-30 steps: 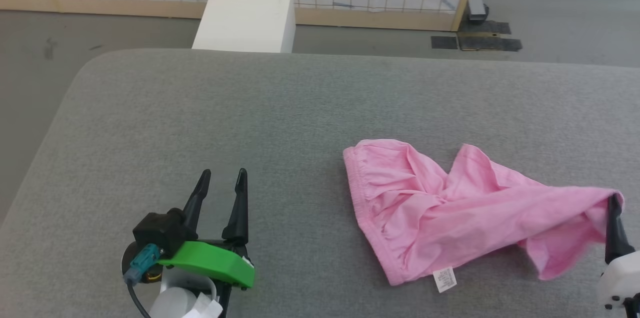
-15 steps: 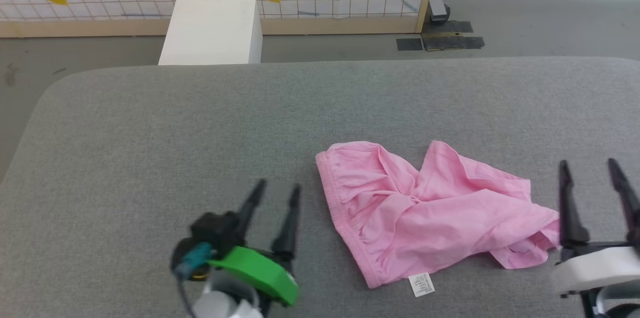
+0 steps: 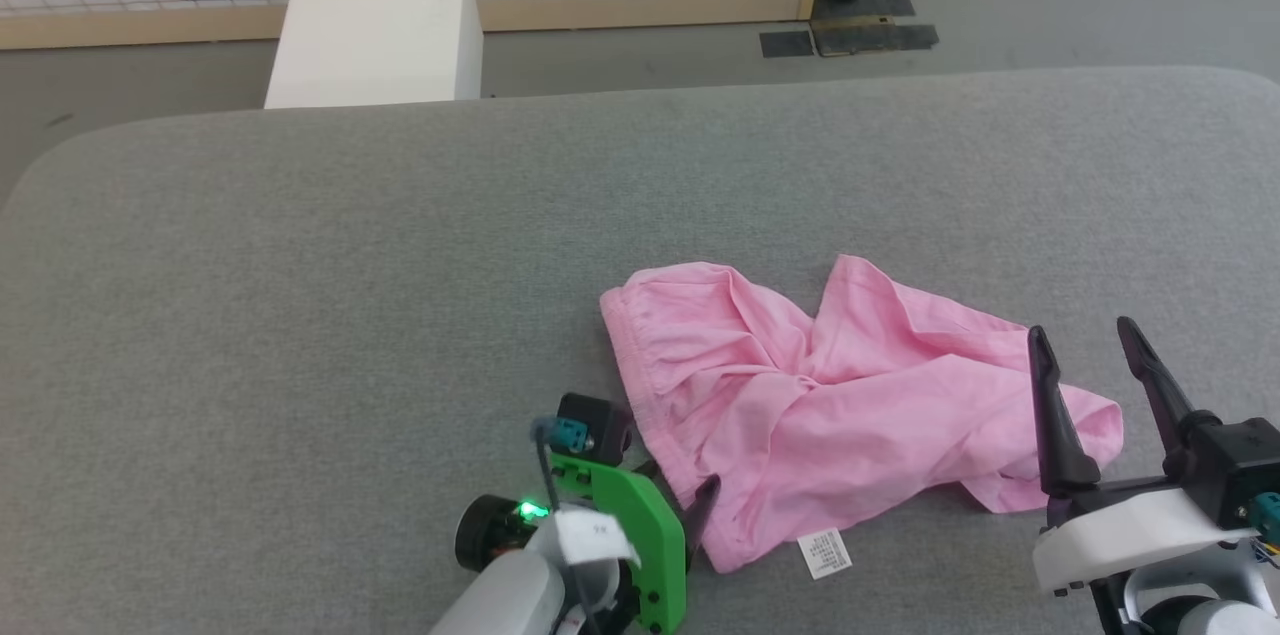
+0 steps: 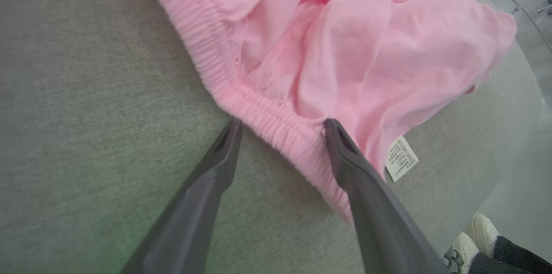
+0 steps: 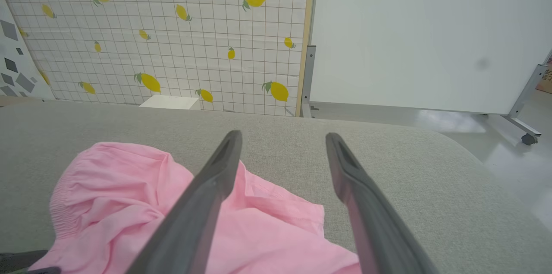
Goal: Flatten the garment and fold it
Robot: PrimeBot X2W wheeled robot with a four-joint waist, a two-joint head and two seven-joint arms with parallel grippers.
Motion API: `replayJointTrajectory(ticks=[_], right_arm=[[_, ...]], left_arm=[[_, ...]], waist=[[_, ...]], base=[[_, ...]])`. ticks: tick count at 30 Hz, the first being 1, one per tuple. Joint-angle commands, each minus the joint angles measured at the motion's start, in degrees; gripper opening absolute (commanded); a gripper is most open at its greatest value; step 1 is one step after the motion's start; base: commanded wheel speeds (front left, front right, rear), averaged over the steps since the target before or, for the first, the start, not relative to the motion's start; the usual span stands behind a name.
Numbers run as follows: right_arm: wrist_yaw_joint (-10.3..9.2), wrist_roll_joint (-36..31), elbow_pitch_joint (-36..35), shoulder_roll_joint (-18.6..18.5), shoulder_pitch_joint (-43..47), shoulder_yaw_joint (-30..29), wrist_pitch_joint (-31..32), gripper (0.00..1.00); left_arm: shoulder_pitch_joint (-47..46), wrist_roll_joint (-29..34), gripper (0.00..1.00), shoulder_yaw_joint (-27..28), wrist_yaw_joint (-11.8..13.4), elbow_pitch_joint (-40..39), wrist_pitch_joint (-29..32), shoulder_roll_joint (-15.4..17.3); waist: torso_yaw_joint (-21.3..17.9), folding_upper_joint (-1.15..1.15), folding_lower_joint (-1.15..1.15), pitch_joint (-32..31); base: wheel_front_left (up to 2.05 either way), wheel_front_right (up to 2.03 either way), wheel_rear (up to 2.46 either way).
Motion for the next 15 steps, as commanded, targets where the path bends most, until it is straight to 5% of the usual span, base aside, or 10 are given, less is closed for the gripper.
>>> replayJointTrajectory(ticks=[1, 3, 4, 5, 15], right_arm=[[-0.1, 0.6, 0.5, 0.0, -1.0, 0.4, -0.5, 1.0], [-0.1, 1.1, 1.2, 0.0, -1.7, 1.1, -0.9, 1.0], [-0.1, 1.2, 1.3, 0.0, -1.8, 1.2, -1.0, 1.0], [-0.1, 1.4, 1.4, 0.0, -1.9, 1.3, -1.1, 1.0], [-0.1, 1.7, 2.4, 0.0, -2.5, 1.5, -1.0, 1.0]], left_arm=[[-1.8, -0.3, 1.0, -0.3, 1.1, 0.9, 1.8, 0.0], [-4.0, -2.1, 1.0, -0.4, 2.9, 3.1, 6.5, 0.0], [-4.4, -2.6, 0.76, -0.3, 3.1, 3.5, 7.2, 0.0], [-5.0, -2.9, 0.0, -0.2, 3.3, 3.9, 7.7, 0.0], [-9.4, -2.4, 0.0, 8.2, 8.8, 3.8, 2.7, 6.9]], waist=[[-1.0, 0.0, -0.01, 0.9], [-1.8, 0.0, -0.01, 1.5], [-1.9, 0.0, -0.01, 1.6], [-2.1, 0.0, -0.01, 1.7], [-1.7, 0.0, -0.01, 2.6]], base=[[0.0, 0.0, 0.0], [0.0, 0.0, 0.0], [0.0, 0.0, 0.0], [0.0, 0.0, 0.0], [0.0, 0.0, 0.0]])
